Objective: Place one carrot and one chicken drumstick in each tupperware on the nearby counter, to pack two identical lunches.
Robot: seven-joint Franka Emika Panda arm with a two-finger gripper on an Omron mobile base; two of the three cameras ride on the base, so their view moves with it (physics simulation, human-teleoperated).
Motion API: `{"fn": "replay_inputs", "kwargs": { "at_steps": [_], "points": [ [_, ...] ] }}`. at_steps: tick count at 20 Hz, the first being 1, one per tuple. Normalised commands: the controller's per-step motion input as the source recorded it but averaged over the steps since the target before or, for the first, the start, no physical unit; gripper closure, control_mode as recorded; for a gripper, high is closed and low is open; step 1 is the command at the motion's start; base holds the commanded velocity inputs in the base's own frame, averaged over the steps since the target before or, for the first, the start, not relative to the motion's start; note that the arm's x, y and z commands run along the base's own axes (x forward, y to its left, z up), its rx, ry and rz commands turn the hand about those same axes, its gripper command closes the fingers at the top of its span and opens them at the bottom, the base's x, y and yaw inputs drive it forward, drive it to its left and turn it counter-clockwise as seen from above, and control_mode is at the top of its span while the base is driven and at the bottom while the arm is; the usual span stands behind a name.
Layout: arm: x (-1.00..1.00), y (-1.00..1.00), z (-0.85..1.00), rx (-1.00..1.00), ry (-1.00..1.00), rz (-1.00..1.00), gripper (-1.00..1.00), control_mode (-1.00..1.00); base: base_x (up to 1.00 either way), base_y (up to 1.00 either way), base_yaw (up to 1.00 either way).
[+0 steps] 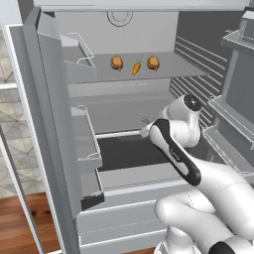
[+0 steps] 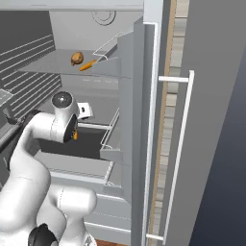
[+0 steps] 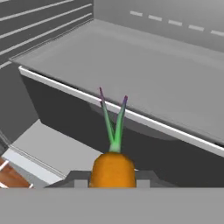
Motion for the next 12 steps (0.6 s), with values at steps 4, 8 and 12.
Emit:
{"fn": "replay_inputs", "kwargs": {
  "at_steps": [4,8,12],
  "points": [
    [-0.11,0.00,0.09,0.00,0.02,0.00,1.00,1.00,-0.62,0.00,0.00],
    [0.00,0.00,0.00,0.00,0.00,0.00,1.00,1.00,-1.00,0.00,0.00],
    [0.00,0.00,0.00,0.00,0.00,0.00,1.00,1.00,-1.00,0.00,0.01]
  ]
}}
